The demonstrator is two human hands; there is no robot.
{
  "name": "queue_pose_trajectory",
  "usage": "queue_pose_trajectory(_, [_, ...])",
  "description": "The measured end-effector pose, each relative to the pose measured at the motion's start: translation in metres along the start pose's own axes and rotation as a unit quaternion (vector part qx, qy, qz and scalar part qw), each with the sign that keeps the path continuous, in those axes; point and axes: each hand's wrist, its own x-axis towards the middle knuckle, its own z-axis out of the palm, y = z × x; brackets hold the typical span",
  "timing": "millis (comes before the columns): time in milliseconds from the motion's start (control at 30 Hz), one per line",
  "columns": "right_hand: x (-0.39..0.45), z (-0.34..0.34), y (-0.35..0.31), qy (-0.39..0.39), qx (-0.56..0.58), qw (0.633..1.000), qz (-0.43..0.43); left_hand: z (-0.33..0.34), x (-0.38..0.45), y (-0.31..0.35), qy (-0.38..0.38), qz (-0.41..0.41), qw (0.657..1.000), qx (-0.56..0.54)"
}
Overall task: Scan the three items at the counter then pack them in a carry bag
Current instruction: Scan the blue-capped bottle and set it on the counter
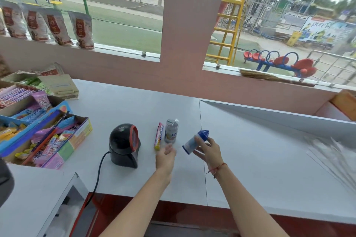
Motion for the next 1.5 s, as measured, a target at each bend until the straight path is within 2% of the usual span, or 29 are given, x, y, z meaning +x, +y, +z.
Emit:
queue_pose_trajectory(67, [-0.018,0.004,0.001,-0.004,0.011,1.000,0.000,0.001,-0.018,-0.002,-0.140,0.011,0.990,-0.023])
queue_pose_trajectory(133, [-0.032,0.011,0.001,-0.001,0.006,1.000,0.000,-0.002,-0.028,-0.008,-0.185,0.023,0.981,-0.057])
queue_pose_trajectory(267, [-0.055,0.012,0.000,-0.050,-0.008,0.999,-0.015,-0.016,-0.042,-0.011,-0.175,-0.001,0.971,-0.161])
queue_pose_trajectory(433, [-0.062,0.008,-0.009,-0.143,0.021,0.989,-0.043,-0.033,-0.040,0.002,-0.198,-0.065,0.961,-0.182])
queue_pose_trajectory(533, [-0.061,0.024,-0.012,-0.096,-0.004,0.992,-0.086,-0.041,-0.039,0.009,-0.192,-0.104,0.949,-0.226])
queue_pose_trajectory(600, [-0.058,0.042,-0.016,-0.025,-0.068,0.988,-0.139,-0.044,-0.037,0.013,-0.176,-0.103,0.938,-0.280])
queue_pose_trajectory(667, [-0.056,0.063,-0.021,0.009,-0.115,0.978,-0.175,-0.048,-0.034,0.017,-0.138,-0.092,0.923,-0.348])
queue_pose_trajectory(833, [-0.049,0.102,-0.027,-0.035,-0.183,0.959,-0.212,-0.060,-0.028,0.014,-0.101,-0.063,0.892,-0.437])
queue_pose_trajectory(967, [-0.039,0.104,-0.026,-0.045,-0.212,0.951,-0.219,-0.060,-0.015,0.014,-0.094,-0.049,0.907,-0.407])
queue_pose_trajectory(1067, [-0.030,0.093,-0.026,-0.029,-0.213,0.952,-0.218,-0.046,-0.005,0.010,-0.082,-0.034,0.938,-0.334])
queue_pose_trajectory(1200, [-0.014,0.062,-0.020,0.079,-0.227,0.944,-0.225,-0.025,0.013,-0.004,0.058,0.014,0.991,-0.120])
queue_pose_trajectory(1267, [-0.001,0.047,-0.016,0.132,-0.244,0.938,-0.206,-0.017,0.023,-0.009,0.106,0.037,0.993,-0.029])
queue_pose_trajectory(1333, [0.012,0.037,-0.013,0.148,-0.261,0.936,-0.184,-0.011,0.030,-0.009,0.120,0.042,0.992,0.008])
queue_pose_trajectory(1500, [0.038,0.028,-0.007,0.105,-0.307,0.934,-0.149,0.002,0.043,-0.004,0.140,0.038,0.988,0.049])
